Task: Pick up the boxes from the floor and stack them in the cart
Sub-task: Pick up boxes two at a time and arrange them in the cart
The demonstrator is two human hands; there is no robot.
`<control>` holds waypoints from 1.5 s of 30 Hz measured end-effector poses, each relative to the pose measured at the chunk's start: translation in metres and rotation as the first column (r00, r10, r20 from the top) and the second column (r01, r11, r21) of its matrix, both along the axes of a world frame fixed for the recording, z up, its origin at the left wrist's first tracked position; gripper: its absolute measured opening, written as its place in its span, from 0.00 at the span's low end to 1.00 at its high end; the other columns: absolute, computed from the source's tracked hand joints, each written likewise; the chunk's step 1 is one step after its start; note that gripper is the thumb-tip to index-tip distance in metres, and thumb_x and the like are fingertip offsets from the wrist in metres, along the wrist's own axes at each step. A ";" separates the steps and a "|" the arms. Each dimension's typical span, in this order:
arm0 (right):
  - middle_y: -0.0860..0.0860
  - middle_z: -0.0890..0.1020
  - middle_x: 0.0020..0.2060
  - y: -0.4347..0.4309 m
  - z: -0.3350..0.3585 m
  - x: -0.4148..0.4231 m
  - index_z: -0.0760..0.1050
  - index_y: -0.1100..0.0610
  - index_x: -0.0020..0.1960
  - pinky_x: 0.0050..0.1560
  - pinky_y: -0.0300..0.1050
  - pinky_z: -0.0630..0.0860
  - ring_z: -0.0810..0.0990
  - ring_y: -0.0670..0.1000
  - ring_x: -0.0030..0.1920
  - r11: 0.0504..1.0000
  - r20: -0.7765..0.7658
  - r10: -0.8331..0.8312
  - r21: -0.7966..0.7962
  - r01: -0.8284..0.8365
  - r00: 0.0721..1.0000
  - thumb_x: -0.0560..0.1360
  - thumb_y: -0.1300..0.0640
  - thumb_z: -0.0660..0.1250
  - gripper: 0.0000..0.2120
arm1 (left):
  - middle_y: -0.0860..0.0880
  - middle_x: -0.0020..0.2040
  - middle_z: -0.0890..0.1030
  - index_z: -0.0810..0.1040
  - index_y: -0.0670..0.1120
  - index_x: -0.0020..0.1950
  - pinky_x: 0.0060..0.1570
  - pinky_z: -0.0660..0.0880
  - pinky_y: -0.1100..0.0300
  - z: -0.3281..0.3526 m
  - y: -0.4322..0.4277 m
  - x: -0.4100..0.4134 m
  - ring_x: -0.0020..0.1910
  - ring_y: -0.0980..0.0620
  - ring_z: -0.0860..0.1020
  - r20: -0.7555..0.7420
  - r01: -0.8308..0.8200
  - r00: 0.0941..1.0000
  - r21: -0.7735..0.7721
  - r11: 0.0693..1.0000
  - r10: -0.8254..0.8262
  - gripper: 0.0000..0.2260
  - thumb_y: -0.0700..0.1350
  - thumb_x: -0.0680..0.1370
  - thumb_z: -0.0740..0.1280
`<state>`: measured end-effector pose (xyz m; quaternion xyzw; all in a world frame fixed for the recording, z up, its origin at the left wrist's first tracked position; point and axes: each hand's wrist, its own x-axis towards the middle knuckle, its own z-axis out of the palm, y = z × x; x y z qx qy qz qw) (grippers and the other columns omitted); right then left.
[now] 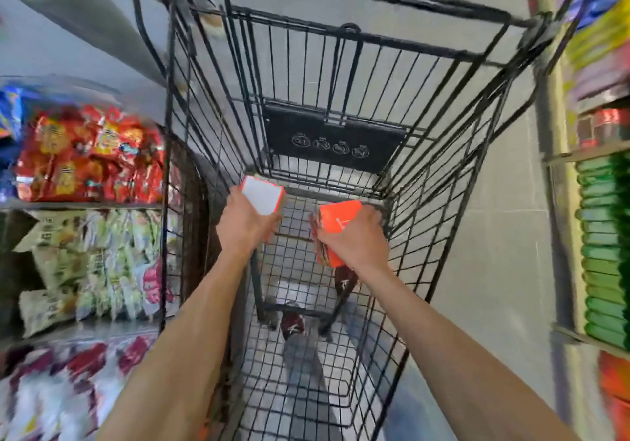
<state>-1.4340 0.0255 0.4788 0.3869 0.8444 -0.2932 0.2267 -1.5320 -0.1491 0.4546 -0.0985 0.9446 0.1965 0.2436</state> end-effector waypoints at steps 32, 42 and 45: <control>0.56 0.68 0.67 -0.045 -0.072 -0.085 0.55 0.63 0.73 0.50 0.51 0.74 0.75 0.58 0.62 0.958 0.032 -0.260 -0.116 0.262 0.965 0.63 0.35 0.74 0.52 | 0.40 0.63 0.75 0.73 0.40 0.67 0.66 0.62 0.54 0.085 -0.053 -0.021 0.63 0.43 0.69 -0.748 0.282 0.595 -0.150 0.948 -0.295 0.17 0.41 0.78 0.62; 0.57 0.69 0.66 -0.073 -0.097 -0.112 0.56 0.61 0.72 0.56 0.53 0.73 0.74 0.60 0.63 0.925 0.027 -0.348 -0.153 0.348 0.937 0.61 0.36 0.76 0.52 | 0.53 0.36 0.75 0.67 0.45 0.66 0.35 0.60 0.56 0.056 -0.108 -0.013 0.37 0.57 0.77 -0.362 0.118 0.932 0.218 0.969 -0.032 0.16 0.53 0.85 0.52; 0.57 0.68 0.67 -0.080 -0.103 -0.117 0.55 0.61 0.72 0.57 0.54 0.72 0.73 0.60 0.64 0.924 0.032 -0.349 -0.153 0.350 0.937 0.62 0.37 0.76 0.51 | 0.61 0.39 0.69 0.70 0.48 0.58 0.33 0.65 0.72 0.063 -0.101 -0.012 0.37 0.79 0.72 -0.313 0.084 0.950 0.268 0.960 0.004 0.09 0.47 0.86 0.51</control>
